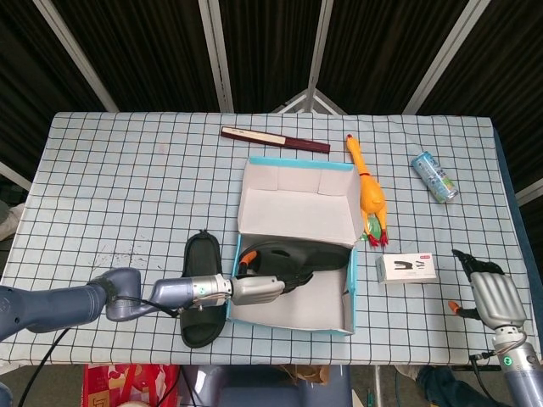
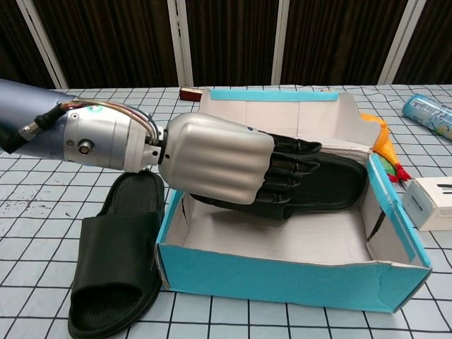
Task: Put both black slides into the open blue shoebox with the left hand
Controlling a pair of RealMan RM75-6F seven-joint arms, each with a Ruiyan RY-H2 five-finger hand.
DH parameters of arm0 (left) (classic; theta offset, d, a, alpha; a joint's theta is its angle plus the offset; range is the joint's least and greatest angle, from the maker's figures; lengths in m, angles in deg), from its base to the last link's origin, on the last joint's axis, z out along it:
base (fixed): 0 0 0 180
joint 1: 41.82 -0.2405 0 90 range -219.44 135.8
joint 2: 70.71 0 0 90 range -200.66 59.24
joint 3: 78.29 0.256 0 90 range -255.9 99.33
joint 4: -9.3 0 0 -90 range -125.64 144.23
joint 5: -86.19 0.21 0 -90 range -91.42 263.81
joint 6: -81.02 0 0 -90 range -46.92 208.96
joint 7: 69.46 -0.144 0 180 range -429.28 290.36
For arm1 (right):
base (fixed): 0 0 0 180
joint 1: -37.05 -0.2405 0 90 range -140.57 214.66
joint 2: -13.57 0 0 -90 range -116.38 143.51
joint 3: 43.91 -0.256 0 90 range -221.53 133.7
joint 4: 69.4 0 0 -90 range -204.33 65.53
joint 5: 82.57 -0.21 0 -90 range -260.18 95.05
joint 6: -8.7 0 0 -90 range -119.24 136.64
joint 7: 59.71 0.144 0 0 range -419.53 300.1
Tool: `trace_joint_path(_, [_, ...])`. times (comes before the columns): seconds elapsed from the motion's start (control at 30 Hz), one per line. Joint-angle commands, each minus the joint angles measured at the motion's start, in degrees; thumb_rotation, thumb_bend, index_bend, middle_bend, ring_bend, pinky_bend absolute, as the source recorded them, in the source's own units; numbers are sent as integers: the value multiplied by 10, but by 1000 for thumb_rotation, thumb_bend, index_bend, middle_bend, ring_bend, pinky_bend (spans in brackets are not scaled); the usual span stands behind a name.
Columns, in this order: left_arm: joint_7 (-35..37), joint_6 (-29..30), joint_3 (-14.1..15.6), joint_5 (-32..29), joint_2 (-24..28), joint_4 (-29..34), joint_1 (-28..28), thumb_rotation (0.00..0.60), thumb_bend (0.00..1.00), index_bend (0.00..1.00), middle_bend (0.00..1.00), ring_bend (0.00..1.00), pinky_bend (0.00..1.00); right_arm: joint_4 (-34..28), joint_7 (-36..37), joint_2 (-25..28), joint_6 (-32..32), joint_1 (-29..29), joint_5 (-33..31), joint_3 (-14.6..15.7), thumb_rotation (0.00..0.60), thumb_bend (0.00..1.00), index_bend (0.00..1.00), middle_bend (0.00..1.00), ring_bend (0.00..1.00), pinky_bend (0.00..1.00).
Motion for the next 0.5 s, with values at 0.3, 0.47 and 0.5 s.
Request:
trace_joint_path(0.3, [12,15,-6,-4,10,10,-11,600,0,123,98,0,18,65,55,-34,-72,4,94,2,600,226,132,206,257,201])
trace_joint_path(0.47, [19,17,-8,-9,8,14,-16,600,0,123,99,0,17,140,94,-74,-133,4,149,-4,600,226,132,206,257,201])
trace_joint_path(0.5, [20,17,-9,-10,7,14,-16,600,0,123,99,0,18,155,100,-83,-142,3,155,-6,600,226,132,206,257,201])
